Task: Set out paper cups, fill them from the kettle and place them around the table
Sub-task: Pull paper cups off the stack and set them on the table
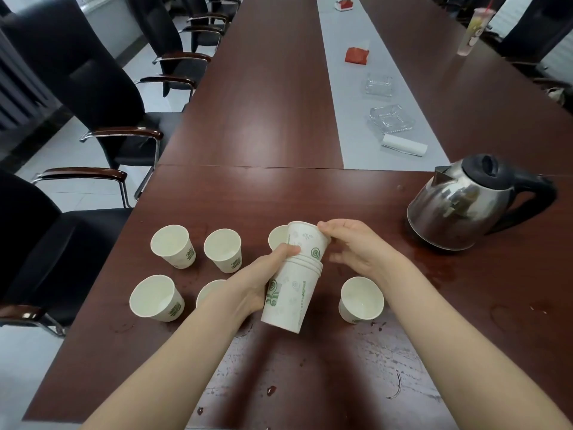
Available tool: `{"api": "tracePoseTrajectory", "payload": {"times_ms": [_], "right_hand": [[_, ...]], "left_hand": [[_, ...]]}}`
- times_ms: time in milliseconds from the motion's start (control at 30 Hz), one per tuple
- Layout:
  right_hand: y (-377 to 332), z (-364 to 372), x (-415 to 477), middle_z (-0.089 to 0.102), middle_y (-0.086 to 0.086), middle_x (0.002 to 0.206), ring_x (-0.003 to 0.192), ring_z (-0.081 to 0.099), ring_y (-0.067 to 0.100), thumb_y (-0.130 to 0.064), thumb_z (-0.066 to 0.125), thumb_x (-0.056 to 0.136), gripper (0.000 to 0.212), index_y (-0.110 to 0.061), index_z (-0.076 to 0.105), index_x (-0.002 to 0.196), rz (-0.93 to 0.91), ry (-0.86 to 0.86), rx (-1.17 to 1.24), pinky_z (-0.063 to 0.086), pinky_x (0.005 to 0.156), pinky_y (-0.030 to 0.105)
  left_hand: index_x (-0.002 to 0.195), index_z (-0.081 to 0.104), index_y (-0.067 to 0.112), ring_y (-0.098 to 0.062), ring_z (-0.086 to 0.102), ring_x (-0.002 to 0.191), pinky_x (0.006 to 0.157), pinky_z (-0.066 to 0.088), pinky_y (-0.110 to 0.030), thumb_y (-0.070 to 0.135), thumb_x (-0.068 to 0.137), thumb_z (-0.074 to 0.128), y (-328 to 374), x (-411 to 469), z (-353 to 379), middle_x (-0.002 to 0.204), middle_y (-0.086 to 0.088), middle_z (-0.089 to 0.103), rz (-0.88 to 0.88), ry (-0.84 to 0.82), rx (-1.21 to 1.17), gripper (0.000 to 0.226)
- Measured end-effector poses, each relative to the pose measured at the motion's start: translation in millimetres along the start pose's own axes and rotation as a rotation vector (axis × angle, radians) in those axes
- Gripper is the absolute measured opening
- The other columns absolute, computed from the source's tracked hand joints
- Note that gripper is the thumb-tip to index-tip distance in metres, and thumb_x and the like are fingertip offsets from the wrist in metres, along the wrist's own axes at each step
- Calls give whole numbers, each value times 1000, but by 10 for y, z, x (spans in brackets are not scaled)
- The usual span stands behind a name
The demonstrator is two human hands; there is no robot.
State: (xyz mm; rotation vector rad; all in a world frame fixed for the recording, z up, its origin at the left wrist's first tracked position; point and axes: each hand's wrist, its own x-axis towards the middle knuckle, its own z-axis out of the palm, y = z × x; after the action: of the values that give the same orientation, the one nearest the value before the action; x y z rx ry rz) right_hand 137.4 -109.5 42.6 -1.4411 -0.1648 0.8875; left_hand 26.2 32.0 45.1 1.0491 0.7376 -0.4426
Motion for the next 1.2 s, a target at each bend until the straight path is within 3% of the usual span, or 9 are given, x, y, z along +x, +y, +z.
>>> {"api": "tracePoseTrajectory", "payload": {"times_ms": [133,200,333,533,733,867,1000,1067,1200], "right_hand": [[14,-22,12,62,2,77,85,59,20,-23,63,88,22,-17,59,67,75,42,157,51,80,46],[9,-39,10,65,5,90,93,62,23,-26,64,86,13,-14,63,81,107,32,159,53,78,47],[-5,-87,-11,64,15,104,98,64,34,-37,68,75,37,-12,65,102,195,-78,157,53,83,51],[12,-169,-10,67,12,100,97,64,29,-43,67,71,49,-12,64,109,184,-136,147,53,84,48],[-53,-291,-2,62,5,93,97,57,24,-43,70,66,54,-14,61,110,101,-11,194,51,83,45],[-109,-444,0,59,-1,91,96,50,20,-42,74,59,44,-22,65,97,0,117,219,45,81,42],[12,-662,88,62,-8,105,103,55,16,-21,68,83,39,-22,54,120,-92,262,51,46,82,39],[118,-745,117,61,-8,110,106,55,15,-15,71,82,50,-21,50,127,-108,304,-70,48,82,33],[342,-827,184,57,-2,122,108,53,12,-12,74,78,63,-16,47,134,-114,329,-221,43,66,18]], "left_hand": [[99,66,7,-22,68,71,73,54,-33,30,92,52,2,-6,51,81,-9,73,29,7,74,28],[103,65,9,-21,68,72,73,54,-33,30,93,51,3,-18,73,82,-8,74,31,5,106,27],[122,56,8,-24,67,77,73,53,-35,31,93,52,6,-20,88,90,-10,71,33,2,152,37],[120,59,8,-24,68,80,77,54,-36,32,94,50,36,-3,139,95,-11,71,52,-24,211,36],[105,67,11,-20,69,72,73,54,-33,36,94,51,25,30,171,83,-6,74,47,-20,174,31],[105,65,6,-21,65,69,70,52,-31,39,90,55,15,49,125,78,-8,70,37,21,102,37],[99,63,8,-20,65,61,61,54,-28,40,90,56,27,53,48,70,-7,68,29,53,20,34],[103,64,7,-21,66,60,56,55,-27,41,90,55,27,52,10,75,-9,68,24,51,-12,38],[107,63,6,-23,66,65,59,56,-27,42,88,56,0,60,-36,83,-12,68,20,62,-31,42]]}}
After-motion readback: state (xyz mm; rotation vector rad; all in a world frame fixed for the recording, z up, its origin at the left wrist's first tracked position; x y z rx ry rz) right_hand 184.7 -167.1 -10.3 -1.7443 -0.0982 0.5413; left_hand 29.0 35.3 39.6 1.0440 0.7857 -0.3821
